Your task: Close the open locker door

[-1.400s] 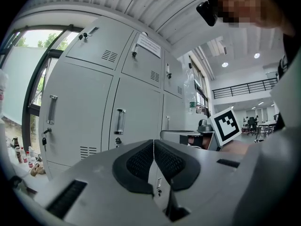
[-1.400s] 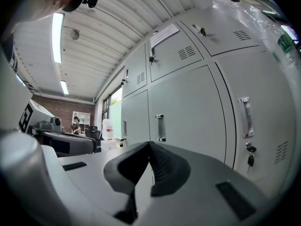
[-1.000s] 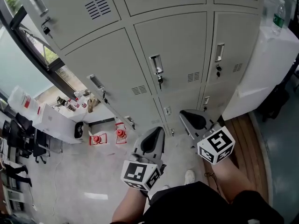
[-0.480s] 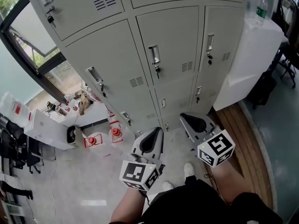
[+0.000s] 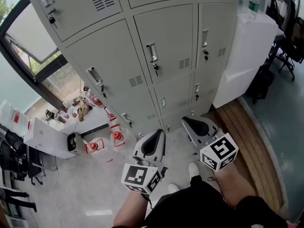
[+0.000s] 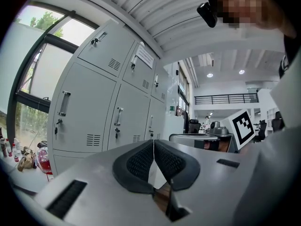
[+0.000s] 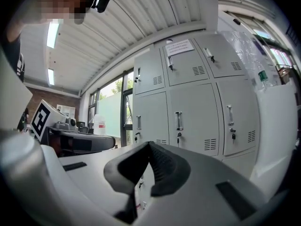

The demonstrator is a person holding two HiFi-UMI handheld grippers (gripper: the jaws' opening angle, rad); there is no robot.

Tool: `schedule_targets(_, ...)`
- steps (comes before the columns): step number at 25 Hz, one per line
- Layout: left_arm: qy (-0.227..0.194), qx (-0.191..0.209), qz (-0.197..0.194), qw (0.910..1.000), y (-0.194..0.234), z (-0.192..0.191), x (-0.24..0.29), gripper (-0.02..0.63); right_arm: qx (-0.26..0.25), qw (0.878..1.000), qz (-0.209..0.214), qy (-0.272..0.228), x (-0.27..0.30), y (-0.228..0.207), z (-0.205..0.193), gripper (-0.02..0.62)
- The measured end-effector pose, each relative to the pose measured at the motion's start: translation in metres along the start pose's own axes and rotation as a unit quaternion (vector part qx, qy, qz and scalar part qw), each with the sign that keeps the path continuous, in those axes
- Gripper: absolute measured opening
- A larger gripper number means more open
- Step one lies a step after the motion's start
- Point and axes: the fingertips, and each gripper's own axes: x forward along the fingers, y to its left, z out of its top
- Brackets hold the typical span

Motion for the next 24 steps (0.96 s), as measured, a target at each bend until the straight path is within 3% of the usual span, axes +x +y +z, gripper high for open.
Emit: schedule_targets(24, -0.008, 0.009, -0.018, 0.9998, -0.018, 0.002, -0.022, 0.020, -0.011, 1.000, -0.010, -0.008, -0.024, 0.023, 0.004, 0.054)
